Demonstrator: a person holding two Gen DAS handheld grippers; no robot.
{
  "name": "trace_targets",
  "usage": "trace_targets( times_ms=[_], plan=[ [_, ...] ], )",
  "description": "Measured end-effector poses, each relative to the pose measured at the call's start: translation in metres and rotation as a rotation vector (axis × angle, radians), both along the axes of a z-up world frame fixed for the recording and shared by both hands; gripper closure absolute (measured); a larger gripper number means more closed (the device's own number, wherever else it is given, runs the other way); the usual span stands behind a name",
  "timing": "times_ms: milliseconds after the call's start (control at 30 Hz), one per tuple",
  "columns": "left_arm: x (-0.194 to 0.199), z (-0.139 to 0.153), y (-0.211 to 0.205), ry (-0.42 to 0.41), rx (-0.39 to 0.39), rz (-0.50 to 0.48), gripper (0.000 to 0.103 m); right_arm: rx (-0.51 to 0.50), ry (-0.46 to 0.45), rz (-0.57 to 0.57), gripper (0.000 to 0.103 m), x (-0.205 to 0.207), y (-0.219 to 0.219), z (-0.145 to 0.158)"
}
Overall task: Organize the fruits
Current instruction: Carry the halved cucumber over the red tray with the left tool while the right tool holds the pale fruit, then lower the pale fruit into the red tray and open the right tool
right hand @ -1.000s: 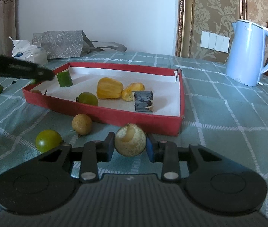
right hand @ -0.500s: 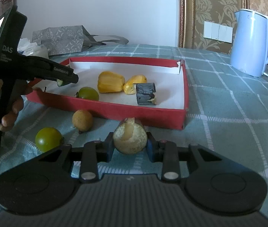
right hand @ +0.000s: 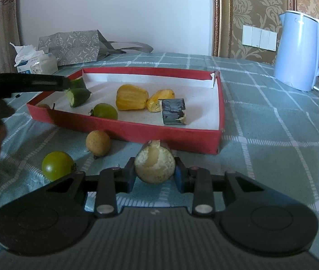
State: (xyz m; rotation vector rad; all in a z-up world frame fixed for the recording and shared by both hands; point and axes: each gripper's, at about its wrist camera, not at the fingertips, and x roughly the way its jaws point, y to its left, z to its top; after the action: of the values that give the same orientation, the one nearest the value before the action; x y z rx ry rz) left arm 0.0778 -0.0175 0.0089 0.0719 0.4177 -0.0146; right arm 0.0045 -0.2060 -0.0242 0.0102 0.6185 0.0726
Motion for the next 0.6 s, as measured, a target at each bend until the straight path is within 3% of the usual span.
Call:
trace_targets(
  times_ms=[200,367,600],
  plan=[
    [-0.044,0.003,0.028,-0.032,-0.087,0.022,0.023,0.006,-0.003,0.001,0.071,0.002,-0.003,0.0],
    [-0.045,-0.008,0.035,0.069,-0.112,0.01,0.023,0.0,-0.016,-0.004,0.071,-0.002,0.001,0.001],
    [-0.044,-0.017,0.035,0.125,-0.115,-0.015,0.023,-0.012,-0.048,-0.015,0.071,-0.011,0.005,0.004]
  ],
)
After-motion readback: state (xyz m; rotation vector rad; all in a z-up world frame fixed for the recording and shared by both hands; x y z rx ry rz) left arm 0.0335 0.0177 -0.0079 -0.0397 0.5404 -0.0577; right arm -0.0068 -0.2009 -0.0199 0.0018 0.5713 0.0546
